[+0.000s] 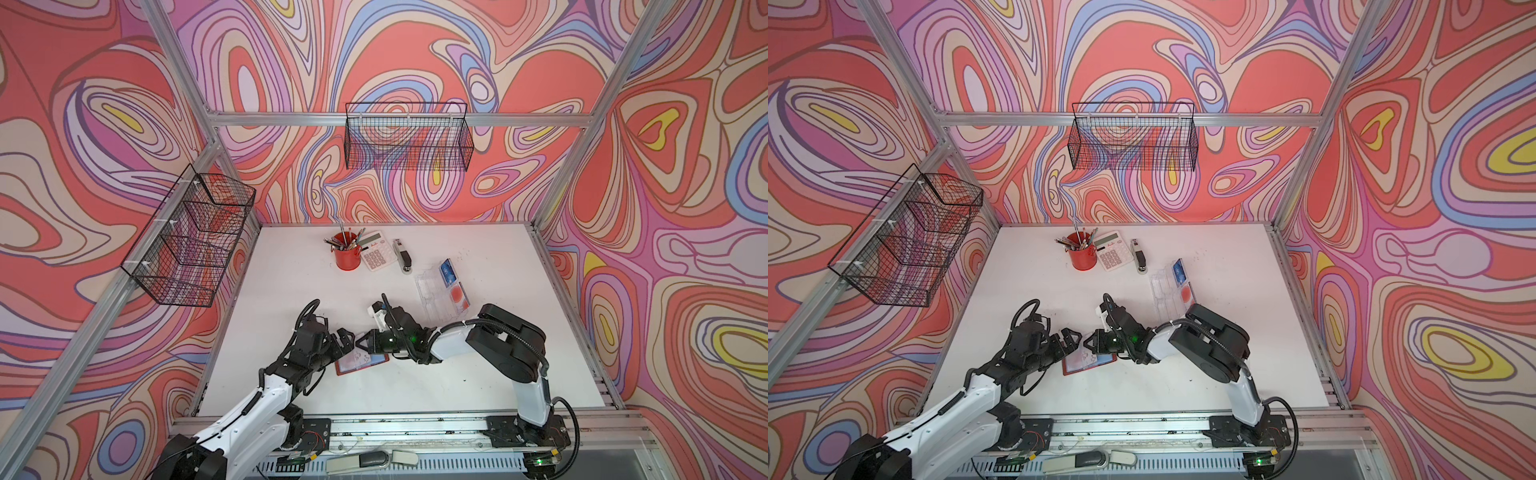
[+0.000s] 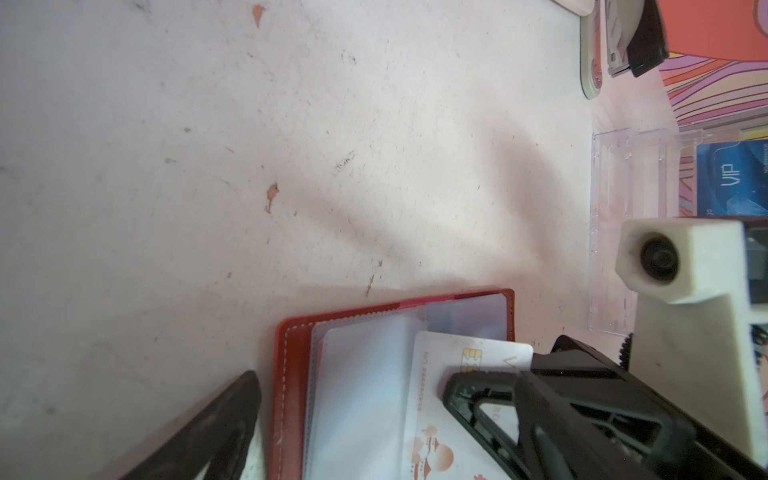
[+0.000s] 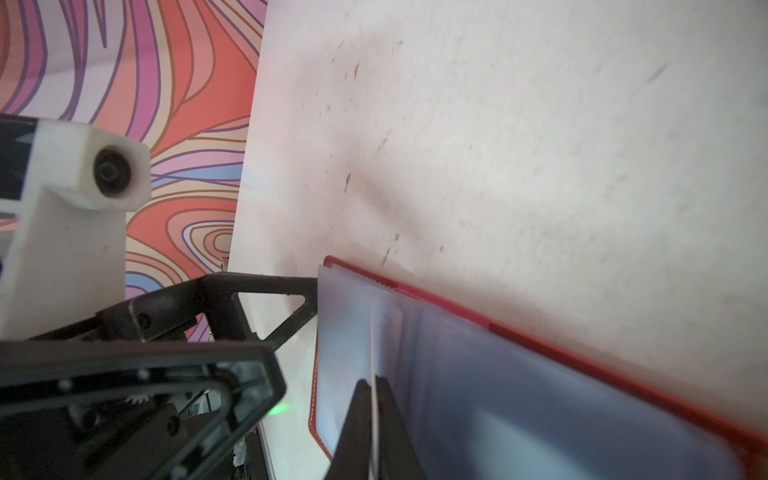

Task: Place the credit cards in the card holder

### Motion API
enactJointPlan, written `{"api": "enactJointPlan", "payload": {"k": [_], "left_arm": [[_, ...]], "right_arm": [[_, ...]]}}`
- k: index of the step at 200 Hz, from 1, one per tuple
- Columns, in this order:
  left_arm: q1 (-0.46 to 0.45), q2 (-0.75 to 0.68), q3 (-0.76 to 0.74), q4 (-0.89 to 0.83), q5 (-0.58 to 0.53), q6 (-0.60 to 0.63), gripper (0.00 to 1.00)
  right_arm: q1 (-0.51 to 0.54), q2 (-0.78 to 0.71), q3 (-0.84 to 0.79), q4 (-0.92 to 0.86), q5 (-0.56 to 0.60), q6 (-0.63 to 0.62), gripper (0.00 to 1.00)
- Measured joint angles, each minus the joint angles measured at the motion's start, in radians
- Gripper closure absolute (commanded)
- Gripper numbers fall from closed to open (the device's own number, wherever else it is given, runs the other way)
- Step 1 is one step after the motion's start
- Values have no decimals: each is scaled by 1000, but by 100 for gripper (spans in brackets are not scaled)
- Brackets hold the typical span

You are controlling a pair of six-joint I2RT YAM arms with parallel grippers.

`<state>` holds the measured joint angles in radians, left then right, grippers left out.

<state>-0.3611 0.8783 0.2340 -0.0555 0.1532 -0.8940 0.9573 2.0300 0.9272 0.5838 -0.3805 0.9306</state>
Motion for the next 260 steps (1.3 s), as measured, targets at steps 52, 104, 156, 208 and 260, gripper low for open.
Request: {"api": "enactJointPlan", "payload": {"k": [52, 104, 156, 208, 260], "left_arm": [[0, -6, -8, 9, 0, 0, 3], [0, -10, -33, 55, 2, -6, 3], [0, -8, -81, 172, 19, -39, 3], [-62, 118, -61, 302, 17, -53, 2], [-129, 151, -50, 337, -33, -88, 1]], "right_arm": [[0, 11, -4, 15, -12, 18, 100], [0, 26, -4, 21, -10, 32, 100], [-1, 35, -6, 61, -19, 61, 100], [-14, 55, -45, 155, -29, 114, 100], [-40, 47, -92, 214, -12, 145, 100]]}}
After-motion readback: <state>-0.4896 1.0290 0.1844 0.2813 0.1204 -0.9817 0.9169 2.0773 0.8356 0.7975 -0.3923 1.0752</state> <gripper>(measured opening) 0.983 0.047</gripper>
